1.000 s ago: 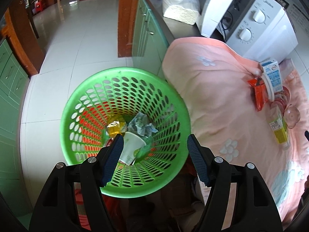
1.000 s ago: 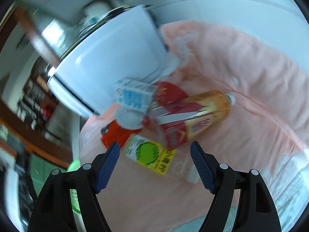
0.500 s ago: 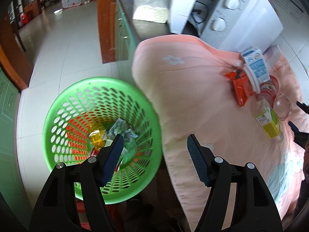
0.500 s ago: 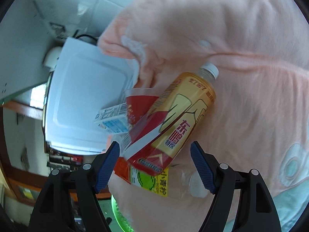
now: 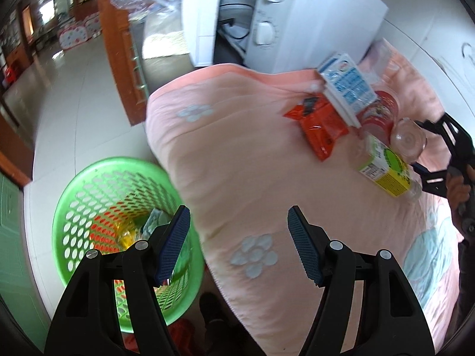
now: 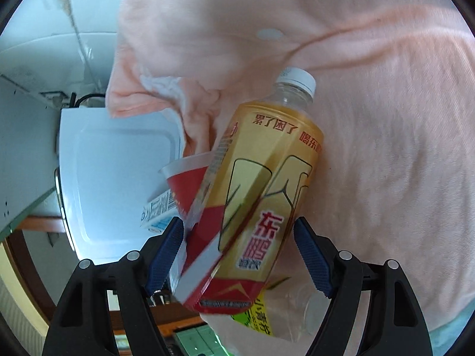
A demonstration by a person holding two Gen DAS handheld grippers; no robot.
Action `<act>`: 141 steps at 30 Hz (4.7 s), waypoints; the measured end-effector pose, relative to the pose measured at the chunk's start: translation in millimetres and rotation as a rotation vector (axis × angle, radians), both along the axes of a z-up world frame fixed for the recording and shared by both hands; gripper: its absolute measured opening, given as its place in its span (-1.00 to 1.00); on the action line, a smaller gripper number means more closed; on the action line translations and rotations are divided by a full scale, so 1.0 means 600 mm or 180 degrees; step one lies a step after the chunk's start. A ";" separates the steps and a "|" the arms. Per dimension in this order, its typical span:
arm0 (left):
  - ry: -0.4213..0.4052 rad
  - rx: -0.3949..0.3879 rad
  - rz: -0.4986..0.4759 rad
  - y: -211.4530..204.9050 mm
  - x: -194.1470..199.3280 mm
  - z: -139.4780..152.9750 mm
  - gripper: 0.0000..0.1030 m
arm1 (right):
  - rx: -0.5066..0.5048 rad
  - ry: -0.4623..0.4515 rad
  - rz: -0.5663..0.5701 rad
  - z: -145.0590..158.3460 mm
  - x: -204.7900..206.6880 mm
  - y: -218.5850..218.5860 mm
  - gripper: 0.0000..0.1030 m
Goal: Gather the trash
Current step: 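Lift the Dongpeng bottle with the right tool while the left tool reaches the lime-juice bottle, then close the left tool around the clear lime-juice bottle and lift it, then carry both bottles over the green basket and open both tools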
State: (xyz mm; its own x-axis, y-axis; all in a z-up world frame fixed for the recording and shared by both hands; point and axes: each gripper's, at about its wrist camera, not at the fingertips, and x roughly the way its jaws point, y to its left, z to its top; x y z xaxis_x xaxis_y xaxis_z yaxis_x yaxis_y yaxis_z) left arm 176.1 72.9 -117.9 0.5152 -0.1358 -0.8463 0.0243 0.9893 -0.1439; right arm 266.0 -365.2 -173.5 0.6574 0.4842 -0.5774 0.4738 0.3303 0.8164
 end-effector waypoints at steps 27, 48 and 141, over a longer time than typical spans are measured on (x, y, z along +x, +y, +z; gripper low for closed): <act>-0.0207 0.0295 -0.1017 -0.160 0.018 0.017 0.37 | -0.0062 -0.0322 0.0058 0.037 -0.041 -0.016 0.23; -0.0462 0.0497 -0.2440 -0.325 0.042 0.038 0.41 | -0.0007 -0.0454 0.0195 0.053 -0.170 -0.051 0.23; -0.0268 0.0513 -0.0012 0.232 -0.089 -0.004 0.06 | 0.0212 -0.0725 0.2342 0.113 -0.103 0.440 0.23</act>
State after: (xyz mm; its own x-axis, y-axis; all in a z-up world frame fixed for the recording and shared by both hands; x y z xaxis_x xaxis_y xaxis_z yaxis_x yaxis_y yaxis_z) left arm 122.7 212.4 -120.4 0.5849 -0.0039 -0.8111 0.0333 0.9993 0.0192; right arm 204.3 -101.4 -105.8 0.2518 0.8715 -0.4208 -0.0308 0.4418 0.8966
